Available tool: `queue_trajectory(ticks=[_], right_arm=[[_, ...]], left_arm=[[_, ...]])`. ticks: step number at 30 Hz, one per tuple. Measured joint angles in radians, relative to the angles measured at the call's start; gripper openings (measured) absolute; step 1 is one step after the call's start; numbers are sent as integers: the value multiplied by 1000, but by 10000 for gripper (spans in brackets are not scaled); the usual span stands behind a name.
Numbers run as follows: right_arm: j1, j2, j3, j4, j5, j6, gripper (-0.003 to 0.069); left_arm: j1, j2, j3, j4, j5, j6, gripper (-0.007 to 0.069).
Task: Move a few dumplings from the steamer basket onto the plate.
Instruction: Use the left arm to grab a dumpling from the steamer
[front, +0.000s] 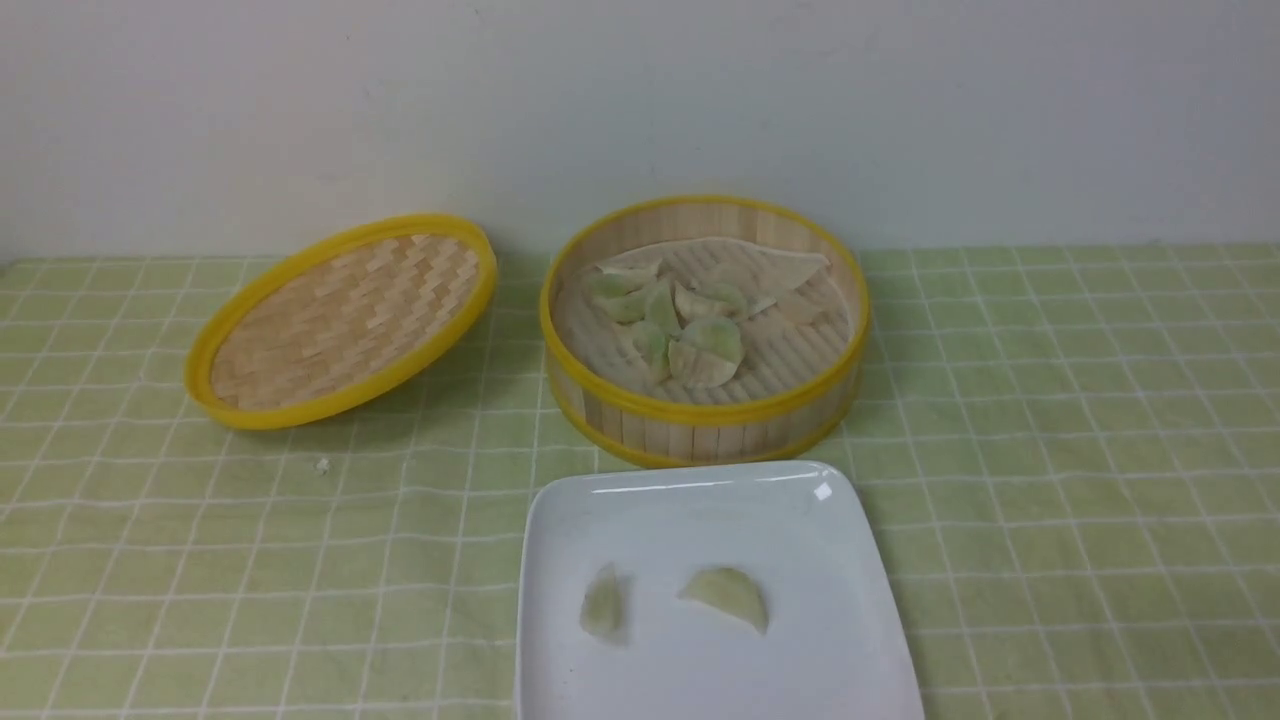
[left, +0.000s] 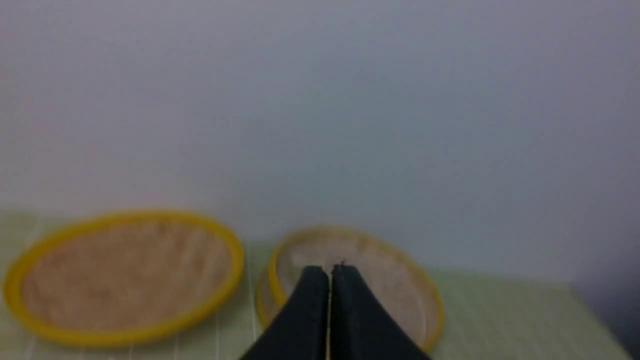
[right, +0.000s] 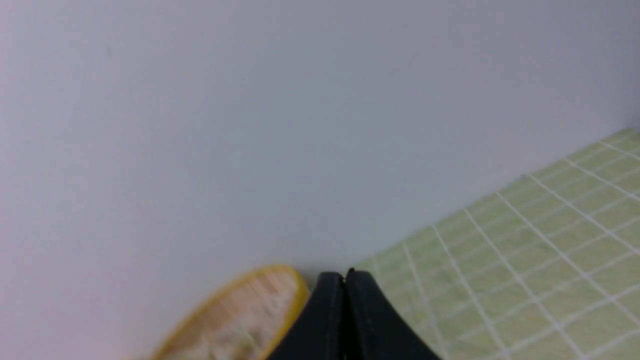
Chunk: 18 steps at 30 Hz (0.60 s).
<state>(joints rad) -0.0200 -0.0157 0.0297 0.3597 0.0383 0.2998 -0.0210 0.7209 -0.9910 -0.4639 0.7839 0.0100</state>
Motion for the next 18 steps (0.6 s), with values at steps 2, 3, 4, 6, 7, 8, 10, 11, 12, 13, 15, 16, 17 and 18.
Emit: queue_trajectory(ticks=[2, 3, 4, 6, 7, 8, 10, 11, 12, 13, 15, 16, 17, 18], right_arm=[[0, 0, 0, 74, -55, 4, -14], [0, 0, 0, 95, -73, 2, -14], [0, 0, 0, 109, -86, -7, -14], [0, 0, 0, 129, -104, -16, -14], [0, 0, 0, 135, -111, -18, -14], [0, 0, 0, 148, -125, -20, -14], [1, 0, -12, 166, -103, -23, -14], [6, 0, -57, 160, -24, -35, -14], [7, 0, -66, 160, -24, -35, -14], [20, 18, -148, 133, 87, -65, -14], [39, 86, -285, 84, 282, -101, -14], [50, 144, -366, 58, 388, -124, -14], [57, 183, -430, 42, 452, -143, -14], [66, 281, -527, -1, 602, -176, -14]], left_arm=[[0, 153, -101, -9, 167, 58, -6], [0, 229, -138, -17, 233, 91, -6], [0, 285, -161, -25, 272, 115, -6], [-12, 411, -177, -25, 322, 165, -6], [-20, 444, -177, -22, 325, 177, -6], [-38, 496, -178, -15, 327, 191, -6], [-98, 593, -183, 4, 320, 219, -6], [-137, 642, -193, 18, 308, 230, -6], [-144, 650, -193, 18, 306, 231, -6], [-196, 717, -217, 29, 303, 235, -6], [-247, 800, -266, 40, 303, 237, -6], [-271, 848, -306, 48, 306, 237, -6], [-284, 878, -334, 50, 307, 237, -6], [-306, 937, -406, 60, 310, 237, -6]])
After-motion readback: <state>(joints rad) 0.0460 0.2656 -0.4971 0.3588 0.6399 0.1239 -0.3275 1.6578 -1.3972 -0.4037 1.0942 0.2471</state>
